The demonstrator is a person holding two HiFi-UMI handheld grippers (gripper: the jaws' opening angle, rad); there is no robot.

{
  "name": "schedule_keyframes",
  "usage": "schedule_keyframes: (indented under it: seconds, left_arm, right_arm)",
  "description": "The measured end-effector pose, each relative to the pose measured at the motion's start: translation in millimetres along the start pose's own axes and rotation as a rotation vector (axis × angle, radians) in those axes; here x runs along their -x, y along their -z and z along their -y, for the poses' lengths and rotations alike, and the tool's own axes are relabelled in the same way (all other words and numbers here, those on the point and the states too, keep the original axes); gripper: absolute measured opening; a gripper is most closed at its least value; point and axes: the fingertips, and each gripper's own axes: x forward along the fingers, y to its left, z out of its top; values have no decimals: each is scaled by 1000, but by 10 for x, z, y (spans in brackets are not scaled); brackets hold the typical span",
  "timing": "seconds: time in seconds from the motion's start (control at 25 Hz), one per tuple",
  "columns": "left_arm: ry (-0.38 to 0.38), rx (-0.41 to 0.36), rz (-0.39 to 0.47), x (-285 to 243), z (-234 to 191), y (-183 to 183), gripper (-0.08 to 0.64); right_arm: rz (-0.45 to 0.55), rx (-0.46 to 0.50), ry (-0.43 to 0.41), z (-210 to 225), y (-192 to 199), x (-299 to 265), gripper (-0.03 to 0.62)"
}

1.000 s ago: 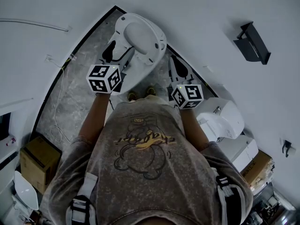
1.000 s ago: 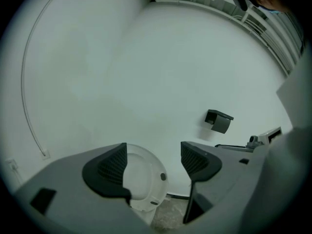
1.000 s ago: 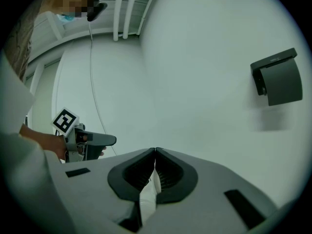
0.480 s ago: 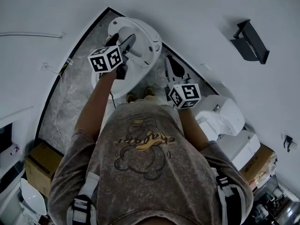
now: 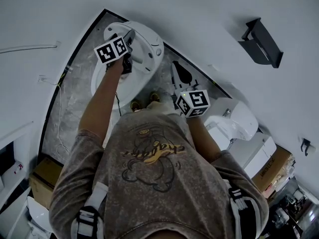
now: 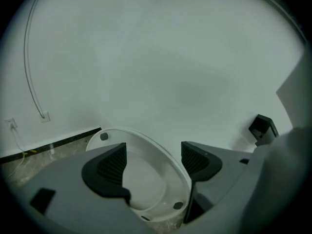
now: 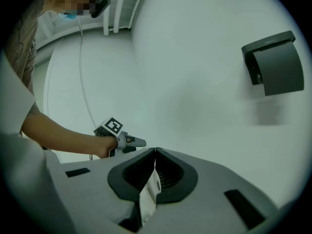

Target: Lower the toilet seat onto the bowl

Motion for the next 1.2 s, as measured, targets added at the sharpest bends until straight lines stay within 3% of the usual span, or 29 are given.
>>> schedule_keyframes:
  seconds: [0.56,1.2]
  left_arm:
    - [-76,94,-54,-328,-112,199,356]
    - [-84,82,-38,105,-320,296,388]
  right_arm:
    - [-23,-19,29,256,55,4,28]
    - [-39,-14,-35,54,136,-123,28]
